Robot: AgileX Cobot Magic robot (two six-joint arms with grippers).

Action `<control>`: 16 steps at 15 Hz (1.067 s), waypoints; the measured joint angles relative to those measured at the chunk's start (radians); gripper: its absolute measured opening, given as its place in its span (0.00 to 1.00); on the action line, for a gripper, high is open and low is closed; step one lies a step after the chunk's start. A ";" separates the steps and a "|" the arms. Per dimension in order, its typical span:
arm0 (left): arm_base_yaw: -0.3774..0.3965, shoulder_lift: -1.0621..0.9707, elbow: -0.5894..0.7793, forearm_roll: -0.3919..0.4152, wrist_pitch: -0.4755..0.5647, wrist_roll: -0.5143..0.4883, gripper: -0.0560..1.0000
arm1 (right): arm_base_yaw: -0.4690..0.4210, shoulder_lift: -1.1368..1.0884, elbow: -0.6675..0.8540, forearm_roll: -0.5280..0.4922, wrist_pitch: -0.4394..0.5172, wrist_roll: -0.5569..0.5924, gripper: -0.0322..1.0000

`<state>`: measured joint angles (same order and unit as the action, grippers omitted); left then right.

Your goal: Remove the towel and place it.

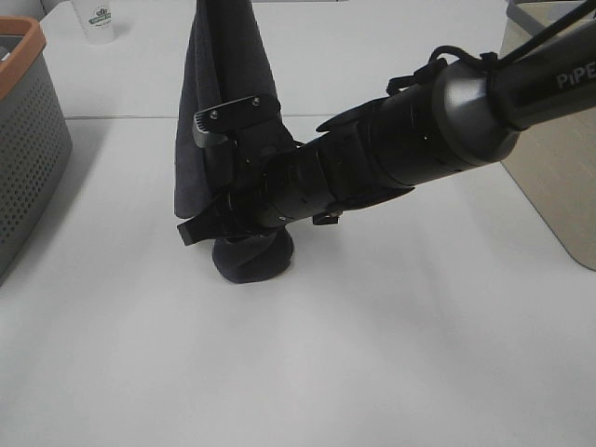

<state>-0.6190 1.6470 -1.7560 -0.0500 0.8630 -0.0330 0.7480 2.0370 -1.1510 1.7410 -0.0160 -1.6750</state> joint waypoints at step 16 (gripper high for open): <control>0.042 0.000 -0.048 -0.007 0.037 -0.027 0.05 | 0.000 -0.200 0.197 0.000 0.000 0.022 0.05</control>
<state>-0.5770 1.6470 -1.8040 -0.0570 0.9000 -0.0600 0.7480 1.8370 -0.9540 1.7410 -0.0160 -1.6530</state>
